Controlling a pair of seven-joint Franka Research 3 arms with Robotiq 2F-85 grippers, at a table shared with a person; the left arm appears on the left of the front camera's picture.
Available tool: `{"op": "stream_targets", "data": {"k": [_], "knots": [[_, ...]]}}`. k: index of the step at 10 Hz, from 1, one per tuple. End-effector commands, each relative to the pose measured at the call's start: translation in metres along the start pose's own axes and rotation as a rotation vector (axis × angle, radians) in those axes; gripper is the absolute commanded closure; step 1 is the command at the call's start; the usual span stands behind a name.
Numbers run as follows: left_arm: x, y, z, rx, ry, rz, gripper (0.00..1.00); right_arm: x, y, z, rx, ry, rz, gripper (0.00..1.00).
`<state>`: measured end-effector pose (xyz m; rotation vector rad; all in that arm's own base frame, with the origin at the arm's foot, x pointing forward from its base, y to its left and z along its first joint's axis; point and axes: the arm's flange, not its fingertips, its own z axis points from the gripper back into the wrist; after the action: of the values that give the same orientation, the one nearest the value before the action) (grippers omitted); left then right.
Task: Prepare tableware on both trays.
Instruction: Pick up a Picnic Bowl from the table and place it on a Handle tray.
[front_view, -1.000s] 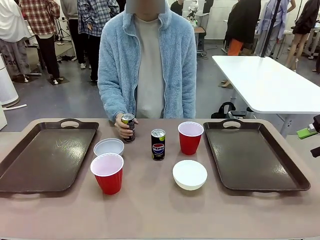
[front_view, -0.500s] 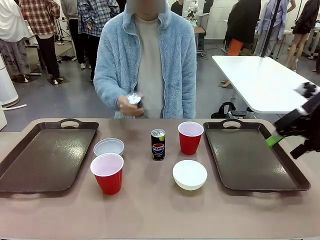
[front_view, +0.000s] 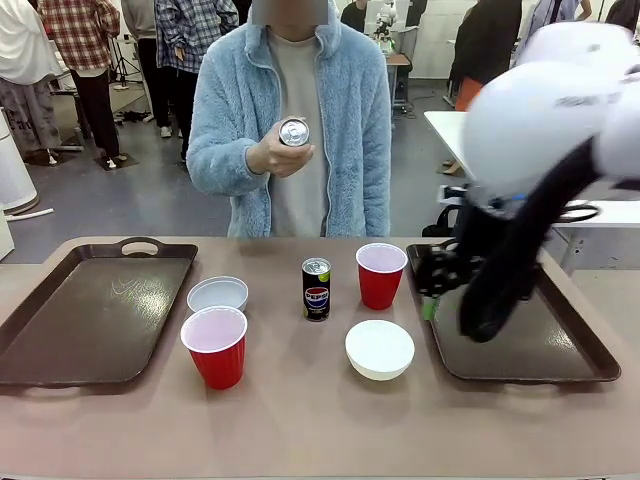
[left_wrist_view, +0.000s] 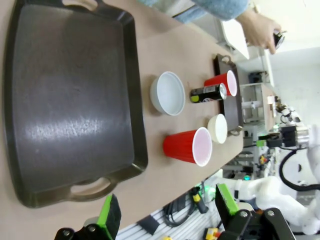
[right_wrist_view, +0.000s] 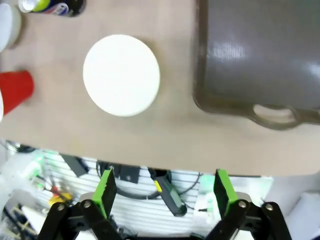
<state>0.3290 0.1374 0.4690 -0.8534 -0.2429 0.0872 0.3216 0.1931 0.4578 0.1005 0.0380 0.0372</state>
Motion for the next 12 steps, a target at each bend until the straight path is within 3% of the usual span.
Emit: {"op": "stream_targets", "data": {"k": [1,3,4,8,11,12], "knots": [[0.000,0.001,0.001,-0.022,-0.008,-0.006,0.00,0.042,0.016,-0.021,-0.039,-0.035,-0.088,0.00],[0.000,0.001,0.001,-0.022,-0.008,-0.006,0.00,0.056,0.018,-0.037,-0.007,-0.077,-0.120,0.00],[0.000,0.001,0.001,-0.022,-0.008,-0.006,0.00,0.035,0.018,-0.028,-0.018,-0.030,-0.065,0.00],[0.000,0.001,0.001,-0.022,-0.008,-0.006,0.00,0.042,0.019,-0.033,-0.002,-0.033,-0.072,0.00],[0.000,0.001,0.001,-0.022,-0.008,-0.006,0.00,0.050,0.012,-0.087,-0.077,-0.119,-0.135,0.00],[0.000,0.001,0.001,-0.022,-0.008,-0.006,0.00,0.053,0.014,-0.102,-0.074,-0.093,-0.122,0.00]]}}
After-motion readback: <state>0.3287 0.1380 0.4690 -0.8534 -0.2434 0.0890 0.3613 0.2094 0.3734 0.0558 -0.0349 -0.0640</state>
